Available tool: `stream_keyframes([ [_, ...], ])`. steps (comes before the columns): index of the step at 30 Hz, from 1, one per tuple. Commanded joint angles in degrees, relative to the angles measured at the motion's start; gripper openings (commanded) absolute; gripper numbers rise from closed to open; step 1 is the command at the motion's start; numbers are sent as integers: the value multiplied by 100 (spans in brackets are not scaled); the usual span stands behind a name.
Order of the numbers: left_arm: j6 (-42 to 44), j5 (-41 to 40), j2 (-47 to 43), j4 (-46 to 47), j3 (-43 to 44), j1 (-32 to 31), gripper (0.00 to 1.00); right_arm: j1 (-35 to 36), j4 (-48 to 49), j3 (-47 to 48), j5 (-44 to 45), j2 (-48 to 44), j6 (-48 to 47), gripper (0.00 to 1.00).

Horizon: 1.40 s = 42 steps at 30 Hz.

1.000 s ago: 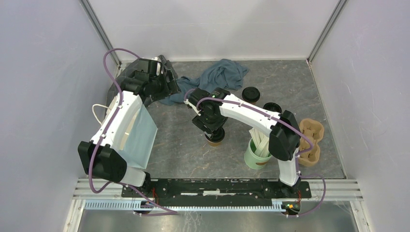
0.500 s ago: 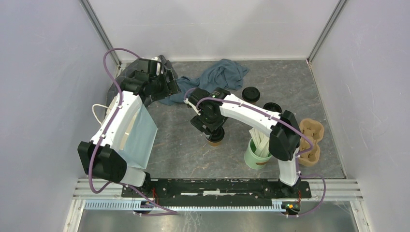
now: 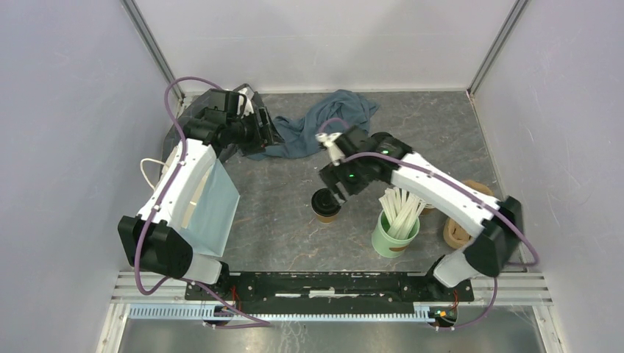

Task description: Pack the takeout coffee

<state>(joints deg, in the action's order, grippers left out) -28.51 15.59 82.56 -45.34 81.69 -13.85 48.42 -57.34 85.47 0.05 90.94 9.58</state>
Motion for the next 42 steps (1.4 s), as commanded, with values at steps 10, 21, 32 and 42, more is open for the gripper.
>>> stream_keyframes([
  [10,-1320,2469,-344,1091,-1882,-720,71,-2109,3600,-2548,-4013,-946,1039,75],
  [21,-1816,2433,-35,1961,-2648,-1237,52,-2205,3409,-2058,-4464,-77,620,70],
  [32,-1653,1904,186,1751,-2619,-1404,37,-2207,3058,-1970,-4321,94,306,66],
  [42,-1460,1923,424,1706,-2563,-1450,33,-2200,3117,-2014,-4364,228,305,60],
])
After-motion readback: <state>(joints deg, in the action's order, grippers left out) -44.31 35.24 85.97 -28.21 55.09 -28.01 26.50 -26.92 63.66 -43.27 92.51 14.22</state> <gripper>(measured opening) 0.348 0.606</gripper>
